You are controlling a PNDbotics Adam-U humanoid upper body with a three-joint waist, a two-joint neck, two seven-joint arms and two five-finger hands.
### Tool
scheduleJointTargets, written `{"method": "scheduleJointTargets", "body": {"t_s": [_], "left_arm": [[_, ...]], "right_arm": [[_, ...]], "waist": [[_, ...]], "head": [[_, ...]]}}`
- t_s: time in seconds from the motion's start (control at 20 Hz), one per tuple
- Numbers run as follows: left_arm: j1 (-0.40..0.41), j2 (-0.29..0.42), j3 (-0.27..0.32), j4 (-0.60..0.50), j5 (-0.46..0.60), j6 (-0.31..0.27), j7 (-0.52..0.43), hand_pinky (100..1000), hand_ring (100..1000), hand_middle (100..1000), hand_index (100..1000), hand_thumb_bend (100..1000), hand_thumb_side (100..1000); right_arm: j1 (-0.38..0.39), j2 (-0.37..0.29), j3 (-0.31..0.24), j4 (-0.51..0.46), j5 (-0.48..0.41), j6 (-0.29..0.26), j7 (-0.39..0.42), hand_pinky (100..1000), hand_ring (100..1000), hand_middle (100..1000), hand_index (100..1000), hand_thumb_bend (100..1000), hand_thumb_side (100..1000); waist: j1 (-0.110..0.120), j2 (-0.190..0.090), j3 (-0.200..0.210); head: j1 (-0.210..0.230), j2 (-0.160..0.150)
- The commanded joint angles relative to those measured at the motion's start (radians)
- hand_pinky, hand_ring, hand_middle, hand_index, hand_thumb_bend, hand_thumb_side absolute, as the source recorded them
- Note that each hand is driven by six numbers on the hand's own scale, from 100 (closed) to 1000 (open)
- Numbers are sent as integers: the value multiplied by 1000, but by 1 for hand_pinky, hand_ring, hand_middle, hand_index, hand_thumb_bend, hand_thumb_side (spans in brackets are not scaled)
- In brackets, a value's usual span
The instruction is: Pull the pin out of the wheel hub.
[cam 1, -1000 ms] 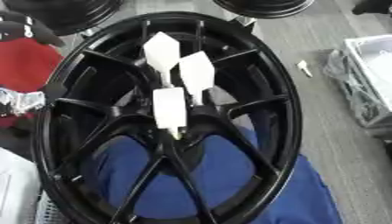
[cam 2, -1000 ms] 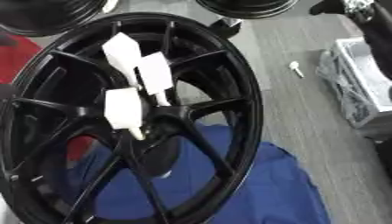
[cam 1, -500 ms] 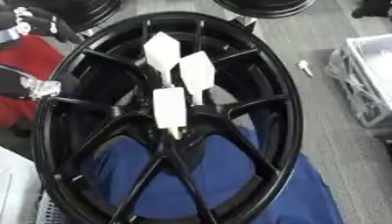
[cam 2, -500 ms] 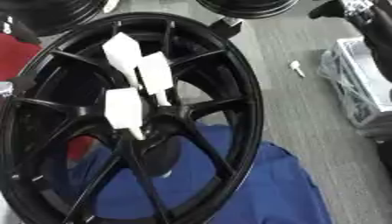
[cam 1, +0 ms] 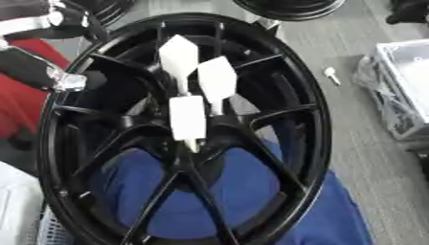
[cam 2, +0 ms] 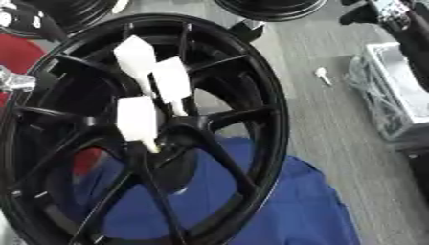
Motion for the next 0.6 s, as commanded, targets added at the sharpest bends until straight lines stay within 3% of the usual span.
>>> {"method": "scheduleJointTargets", "body": {"t_s": [0.05,0.45,0.6], "left_arm": [[-44,-15,33,37,0,-7,-52,845,775,747,839,378,599],[-63,-21,43,30,56,20,-182,840,764,727,836,406,604],[-84,-37,66,33,58,28,-232,848,785,772,853,410,589]], "right_arm": [[-14,-25,-4,-20,0,2,5,848,682,696,803,100,807],[-9,-24,-4,-20,4,6,4,848,682,696,803,100,811],[-13,-23,-1,-20,3,7,6,848,682,696,803,100,812]], "waist": [[-4,-31,-4],[-4,-23,-3],[-5,-22,-4]], "head": [[7,-10],[8,-5],[9,-7]]}}
